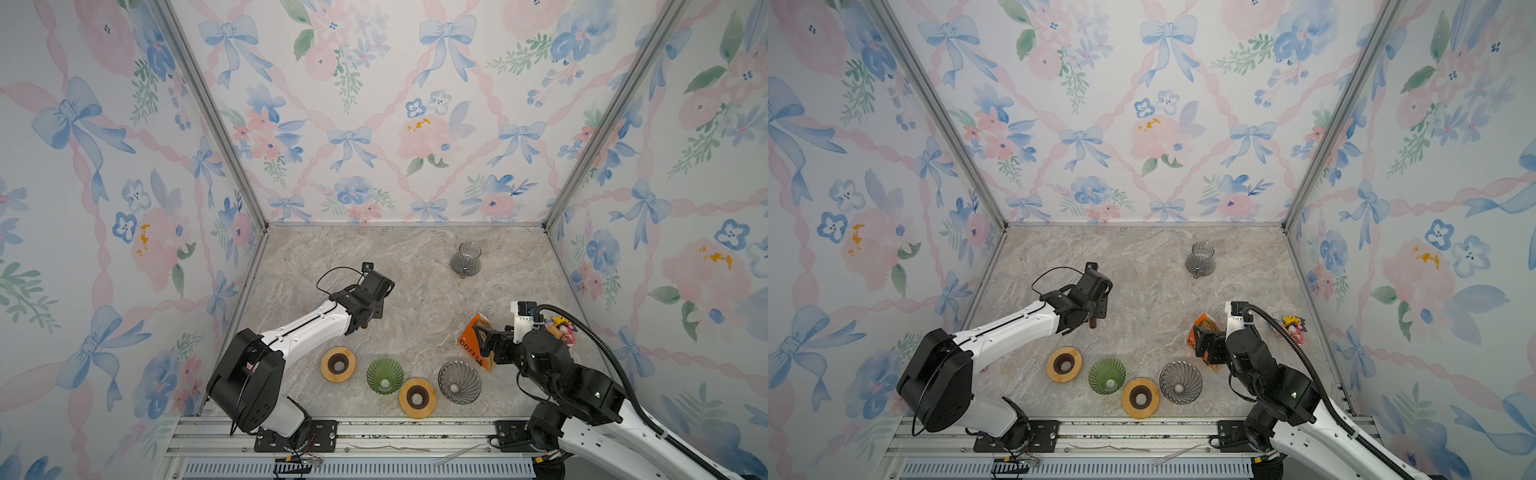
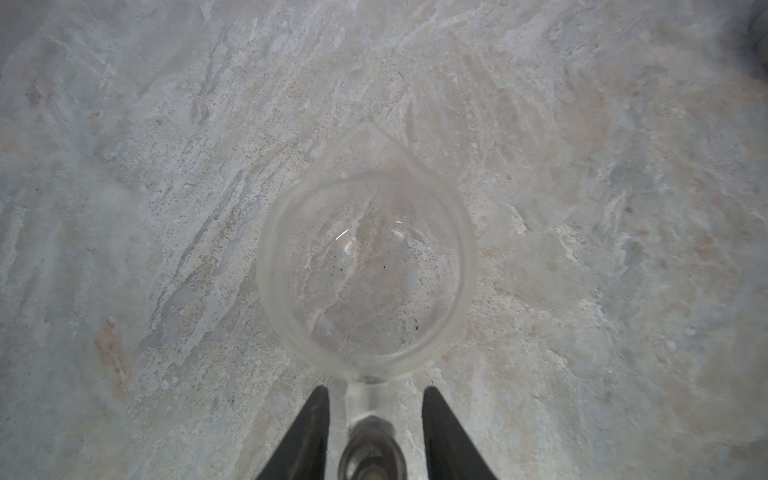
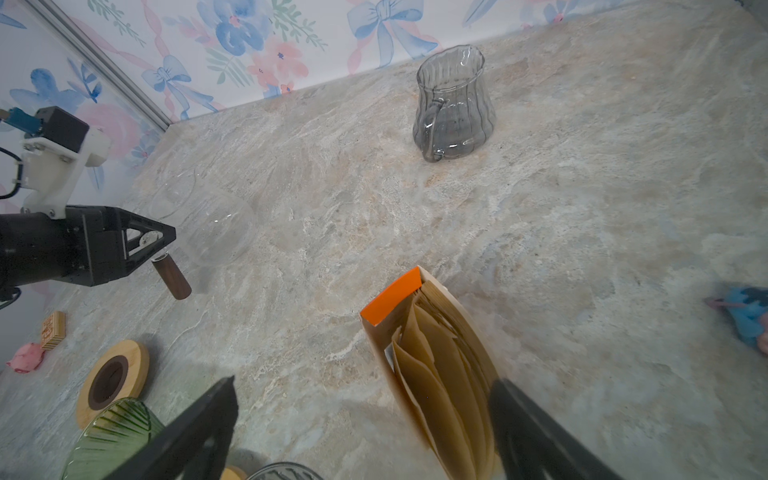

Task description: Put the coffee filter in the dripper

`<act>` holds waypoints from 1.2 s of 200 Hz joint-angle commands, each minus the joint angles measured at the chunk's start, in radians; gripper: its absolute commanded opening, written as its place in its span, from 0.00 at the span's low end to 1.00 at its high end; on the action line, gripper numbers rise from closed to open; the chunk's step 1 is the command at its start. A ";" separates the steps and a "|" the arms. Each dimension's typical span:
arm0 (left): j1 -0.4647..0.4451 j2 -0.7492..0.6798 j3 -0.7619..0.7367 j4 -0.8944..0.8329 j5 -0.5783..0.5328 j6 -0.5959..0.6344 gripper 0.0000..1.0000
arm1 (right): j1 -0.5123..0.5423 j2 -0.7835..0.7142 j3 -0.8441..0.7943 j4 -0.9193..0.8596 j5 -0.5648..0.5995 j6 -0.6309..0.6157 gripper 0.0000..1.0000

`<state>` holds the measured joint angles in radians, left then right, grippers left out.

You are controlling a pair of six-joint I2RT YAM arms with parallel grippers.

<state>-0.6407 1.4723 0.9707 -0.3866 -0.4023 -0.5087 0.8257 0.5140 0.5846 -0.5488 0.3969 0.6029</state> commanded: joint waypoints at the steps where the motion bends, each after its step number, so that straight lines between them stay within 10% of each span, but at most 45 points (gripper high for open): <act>1: 0.007 -0.057 -0.028 0.008 0.036 -0.024 0.43 | 0.010 -0.007 -0.015 0.010 -0.004 0.014 0.96; 104: -0.004 -0.357 -0.159 -0.032 0.276 0.010 0.63 | 0.021 0.038 -0.009 0.045 -0.049 0.006 0.96; 240: -0.131 -0.314 -0.155 -0.175 0.498 0.022 0.57 | 0.122 0.111 0.009 0.089 -0.086 -0.001 0.96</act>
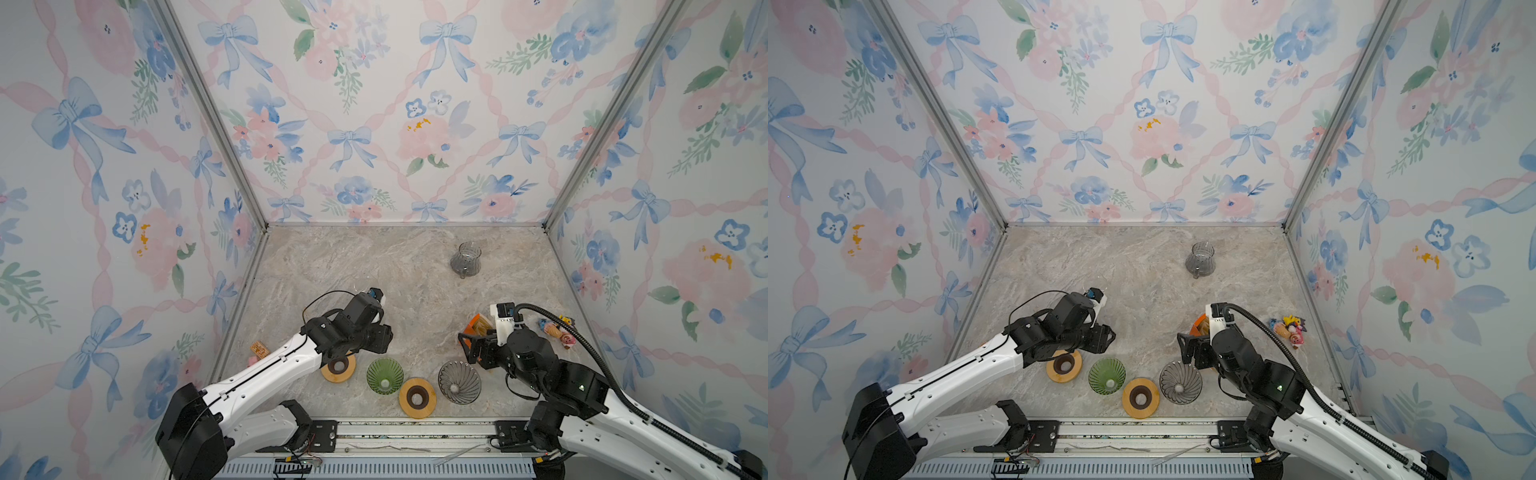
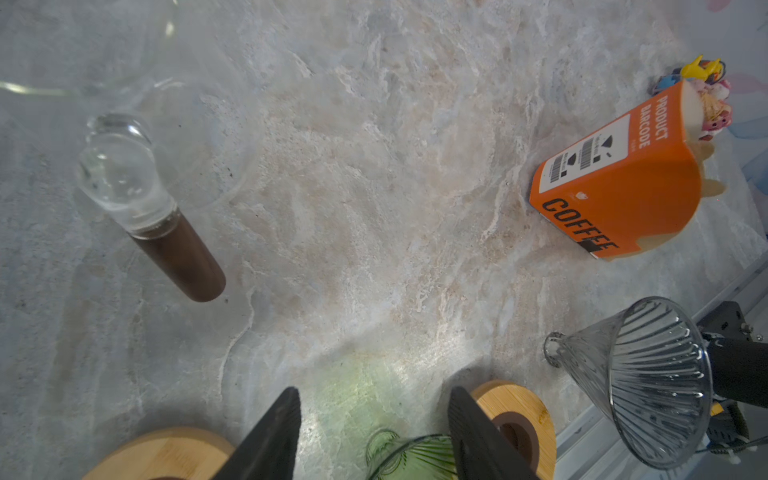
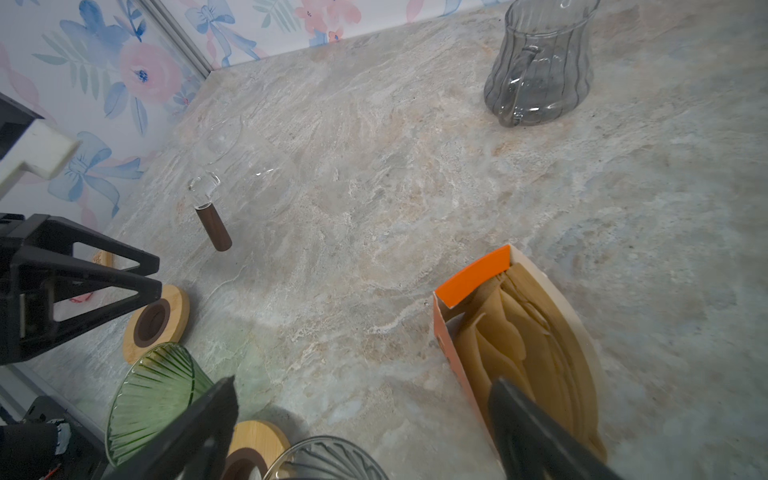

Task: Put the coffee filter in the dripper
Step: 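Move the left gripper down to the wooden ring nearest the server and grasp its edge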

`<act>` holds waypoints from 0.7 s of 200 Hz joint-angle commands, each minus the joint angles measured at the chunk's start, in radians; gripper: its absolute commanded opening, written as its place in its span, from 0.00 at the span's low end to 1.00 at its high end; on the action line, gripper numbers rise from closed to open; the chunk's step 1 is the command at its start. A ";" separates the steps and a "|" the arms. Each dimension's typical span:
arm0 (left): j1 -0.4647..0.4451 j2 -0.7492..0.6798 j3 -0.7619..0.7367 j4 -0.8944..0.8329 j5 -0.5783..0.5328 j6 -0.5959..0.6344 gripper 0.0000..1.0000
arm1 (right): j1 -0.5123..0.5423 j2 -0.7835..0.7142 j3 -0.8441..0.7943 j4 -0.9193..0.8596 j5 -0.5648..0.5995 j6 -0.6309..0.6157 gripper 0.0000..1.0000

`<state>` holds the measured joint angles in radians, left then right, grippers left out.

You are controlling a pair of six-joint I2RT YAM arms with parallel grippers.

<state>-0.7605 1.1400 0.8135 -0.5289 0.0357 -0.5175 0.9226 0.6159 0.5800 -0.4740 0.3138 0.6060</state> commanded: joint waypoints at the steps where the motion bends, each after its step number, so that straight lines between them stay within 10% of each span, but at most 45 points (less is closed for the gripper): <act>1: -0.011 0.018 0.003 -0.034 0.061 0.031 0.57 | 0.025 0.010 0.015 0.014 -0.004 -0.004 0.96; 84: -0.009 -0.052 -0.019 -0.099 -0.073 -0.096 0.55 | 0.063 0.050 0.013 0.034 -0.035 -0.022 0.96; 140: 0.176 -0.290 -0.186 -0.108 -0.010 -0.290 0.57 | 0.076 0.053 -0.010 0.067 -0.041 -0.011 0.96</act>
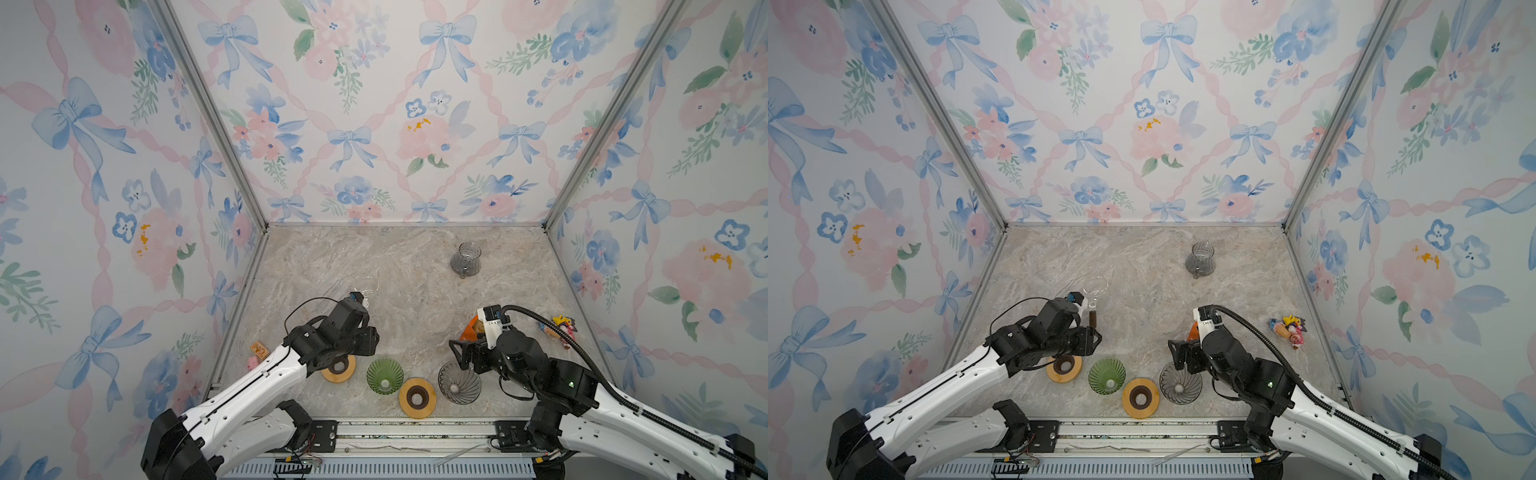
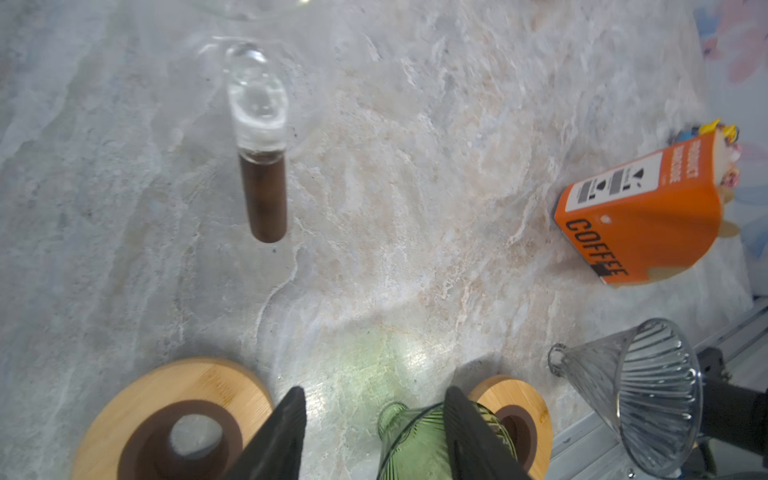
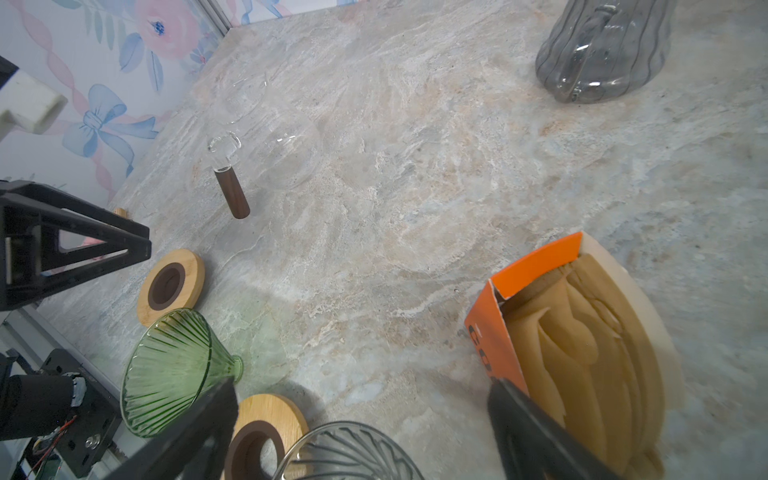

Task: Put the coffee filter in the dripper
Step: 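Move the left gripper down to the wooden ring nearest the server and grasp its edge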

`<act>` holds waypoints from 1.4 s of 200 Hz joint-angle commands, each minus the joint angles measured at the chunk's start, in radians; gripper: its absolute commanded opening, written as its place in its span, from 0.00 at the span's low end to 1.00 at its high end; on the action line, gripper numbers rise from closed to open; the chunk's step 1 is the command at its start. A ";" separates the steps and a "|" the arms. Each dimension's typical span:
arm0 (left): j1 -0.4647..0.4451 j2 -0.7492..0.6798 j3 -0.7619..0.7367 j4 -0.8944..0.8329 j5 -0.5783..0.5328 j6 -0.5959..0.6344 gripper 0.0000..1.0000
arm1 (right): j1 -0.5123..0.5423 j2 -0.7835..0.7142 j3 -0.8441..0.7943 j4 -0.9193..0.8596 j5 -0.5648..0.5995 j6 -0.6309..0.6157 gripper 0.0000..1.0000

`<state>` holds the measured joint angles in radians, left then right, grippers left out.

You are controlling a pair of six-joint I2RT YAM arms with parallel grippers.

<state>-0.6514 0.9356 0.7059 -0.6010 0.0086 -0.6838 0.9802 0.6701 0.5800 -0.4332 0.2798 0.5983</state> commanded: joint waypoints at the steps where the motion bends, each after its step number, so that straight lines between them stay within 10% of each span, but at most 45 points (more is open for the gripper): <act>1: 0.069 -0.091 -0.082 -0.036 0.019 -0.128 0.57 | 0.019 0.000 -0.011 0.027 -0.006 -0.002 0.96; 80: 0.145 -0.243 -0.241 -0.155 -0.107 -0.385 0.63 | 0.030 -0.002 -0.021 0.028 0.014 0.006 0.96; 280: 0.097 -0.099 -0.280 -0.167 -0.184 -0.453 0.65 | 0.031 -0.013 -0.031 -0.004 0.059 0.020 0.96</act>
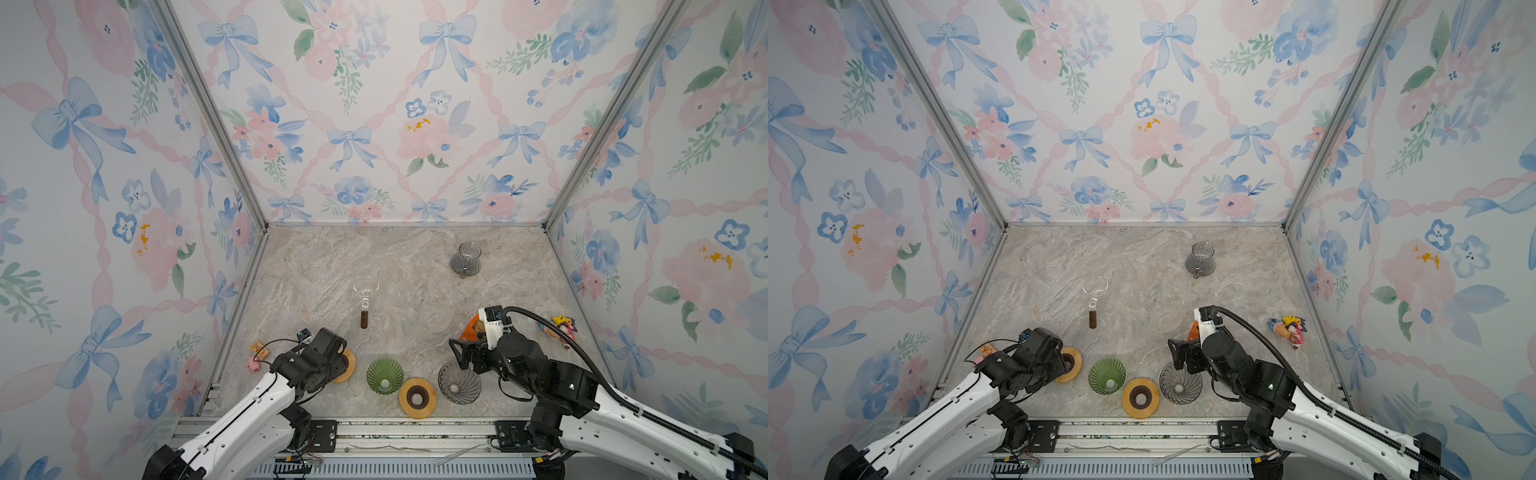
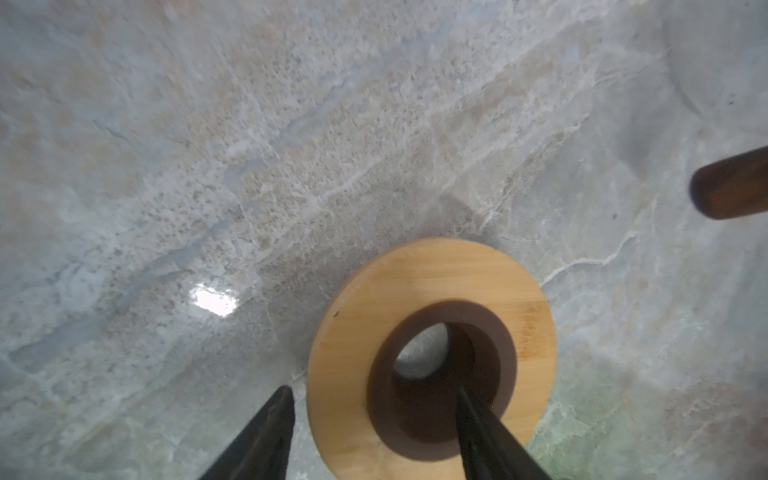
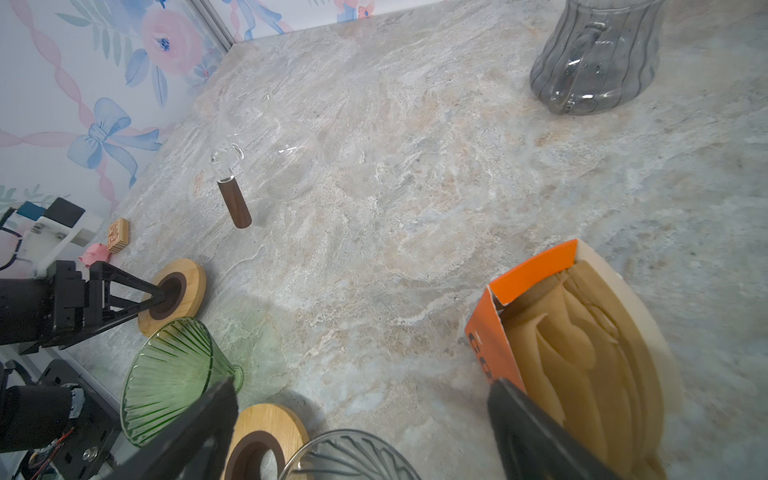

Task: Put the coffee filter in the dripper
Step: 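Move the left gripper down to the wooden ring nearest the server and grasp its edge, then lift the wooden ring with the left gripper and carry it over the glass server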

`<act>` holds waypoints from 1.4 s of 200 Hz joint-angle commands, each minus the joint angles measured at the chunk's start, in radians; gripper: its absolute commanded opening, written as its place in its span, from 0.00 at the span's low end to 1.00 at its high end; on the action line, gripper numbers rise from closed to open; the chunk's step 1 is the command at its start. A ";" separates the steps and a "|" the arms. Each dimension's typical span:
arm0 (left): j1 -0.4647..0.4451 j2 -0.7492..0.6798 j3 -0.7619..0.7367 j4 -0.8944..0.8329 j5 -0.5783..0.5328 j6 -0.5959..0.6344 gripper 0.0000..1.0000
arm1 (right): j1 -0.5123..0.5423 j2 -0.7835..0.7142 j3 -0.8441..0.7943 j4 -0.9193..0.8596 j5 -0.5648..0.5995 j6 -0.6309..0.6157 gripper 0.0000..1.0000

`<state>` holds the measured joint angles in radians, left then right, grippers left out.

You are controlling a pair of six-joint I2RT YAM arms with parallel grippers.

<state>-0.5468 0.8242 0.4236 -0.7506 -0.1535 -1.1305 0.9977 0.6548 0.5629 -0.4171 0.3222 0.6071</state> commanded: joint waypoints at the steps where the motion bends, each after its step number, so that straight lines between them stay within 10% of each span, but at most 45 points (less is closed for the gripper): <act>1: -0.007 0.012 0.002 -0.018 -0.023 -0.006 0.65 | 0.013 0.002 -0.014 -0.019 0.017 0.011 0.96; 134: 0.018 -0.033 -0.078 0.139 0.067 0.028 0.65 | 0.015 0.034 -0.021 0.014 0.012 0.011 0.96; 280: 0.104 -0.113 -0.108 0.275 0.149 0.028 0.35 | 0.015 0.035 -0.026 0.015 0.018 0.039 0.96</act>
<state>-0.4507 0.7113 0.3271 -0.5201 -0.0250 -1.1038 0.9977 0.6895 0.5518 -0.4068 0.3229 0.6292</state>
